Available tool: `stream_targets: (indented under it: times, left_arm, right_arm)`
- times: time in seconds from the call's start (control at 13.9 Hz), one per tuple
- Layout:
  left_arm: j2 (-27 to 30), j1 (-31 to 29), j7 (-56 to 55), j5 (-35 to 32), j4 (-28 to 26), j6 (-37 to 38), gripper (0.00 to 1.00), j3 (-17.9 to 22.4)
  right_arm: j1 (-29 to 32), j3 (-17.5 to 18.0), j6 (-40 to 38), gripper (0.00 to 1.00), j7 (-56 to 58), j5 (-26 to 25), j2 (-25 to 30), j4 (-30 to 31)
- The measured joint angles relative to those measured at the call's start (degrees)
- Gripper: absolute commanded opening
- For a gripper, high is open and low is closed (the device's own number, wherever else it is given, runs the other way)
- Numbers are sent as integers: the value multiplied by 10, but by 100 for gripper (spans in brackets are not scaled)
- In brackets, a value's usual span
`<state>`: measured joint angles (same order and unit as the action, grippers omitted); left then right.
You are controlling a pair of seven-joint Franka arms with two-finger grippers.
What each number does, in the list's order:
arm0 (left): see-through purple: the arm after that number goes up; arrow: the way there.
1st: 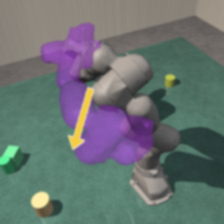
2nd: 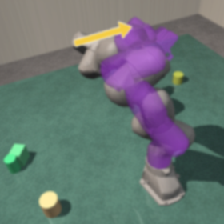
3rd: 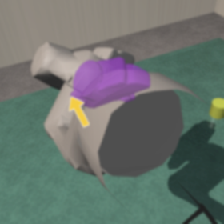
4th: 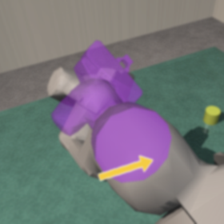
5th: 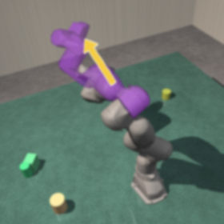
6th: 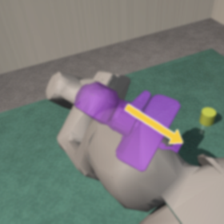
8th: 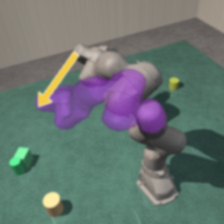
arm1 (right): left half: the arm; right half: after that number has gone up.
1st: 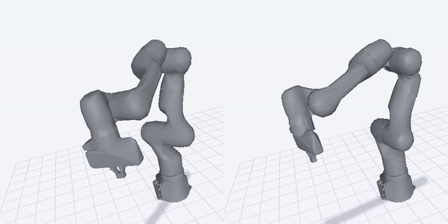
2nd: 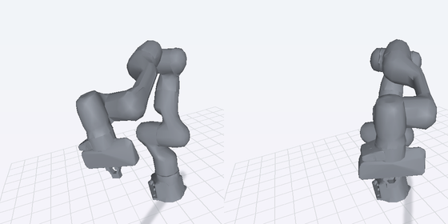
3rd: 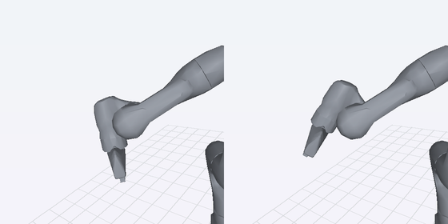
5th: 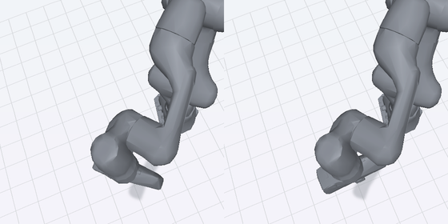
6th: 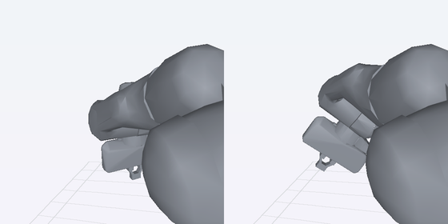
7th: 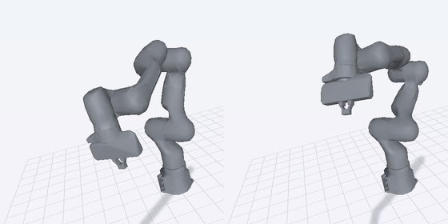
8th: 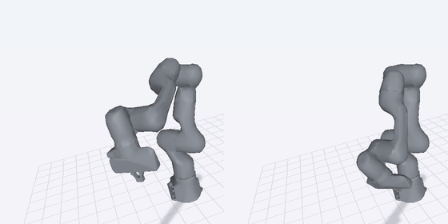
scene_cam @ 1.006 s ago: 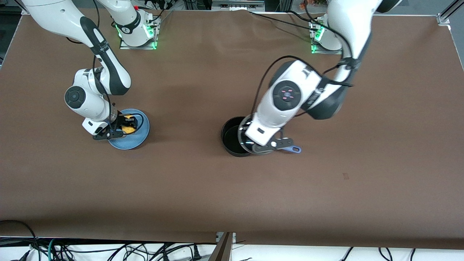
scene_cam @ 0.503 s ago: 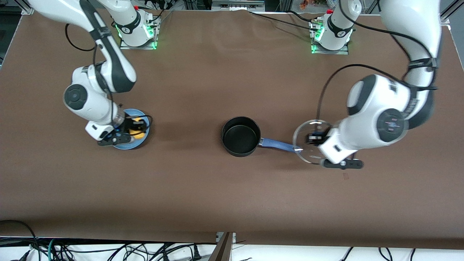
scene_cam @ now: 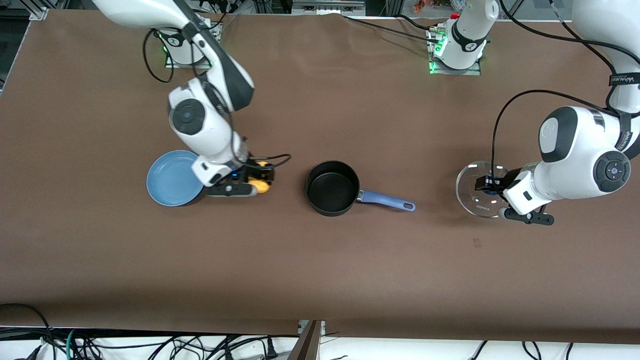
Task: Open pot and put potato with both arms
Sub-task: 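Lift the potato toward the pot while the left gripper moves the lid aside, then lower the potato into the pot while the left gripper sets the lid down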
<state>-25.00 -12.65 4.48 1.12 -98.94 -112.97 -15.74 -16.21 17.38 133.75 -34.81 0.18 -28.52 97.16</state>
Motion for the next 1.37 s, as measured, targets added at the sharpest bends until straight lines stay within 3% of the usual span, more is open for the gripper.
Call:
stream_targets:
  times: [0.29, 0.57, 0.65, 0.72, 0.79, 1.15, 1.22, 1.29, 1.37]
  left_arm:
    - [-48, -7, 2, -27, -16, -99, 0, 3]
    - [-103, -33, 5, -36, -6, -156, 0, 7]
    - [-116, -41, 10, -36, 4, -158, 17, 7]
    - [-126, -48, 20, -36, 14, -158, 84, 7]
    - [-133, -52, 30, -36, 22, -158, 100, 7]
    - [-139, -79, 42, -36, 41, -157, 100, 7]
    - [-139, -81, 43, -36, 46, -154, 100, 7]
    - [-138, -83, 43, -36, 50, -147, 100, 7]
    - [-135, -84, 43, -36, 55, -133, 100, 6]
  right_arm:
    - [-80, -1, 3, 35, -100, -1, -74, -93]
    - [-117, -3, 22, 36, -121, -7, -142, -166]
    - [-120, -3, 32, 36, -121, -10, -154, -171]
    - [-123, -4, 42, 36, -121, -13, -165, -172]
    - [-125, -4, 53, 36, -121, -17, -175, -173]
    - [-148, -24, 85, 39, -121, -22, -205, -176]
    - [-151, -25, 86, 52, -121, -22, -207, -177]
    - [-153, -26, 86, 99, -122, -22, -208, -177]
    - [-154, -26, 86, 100, -122, -22, -208, -177]
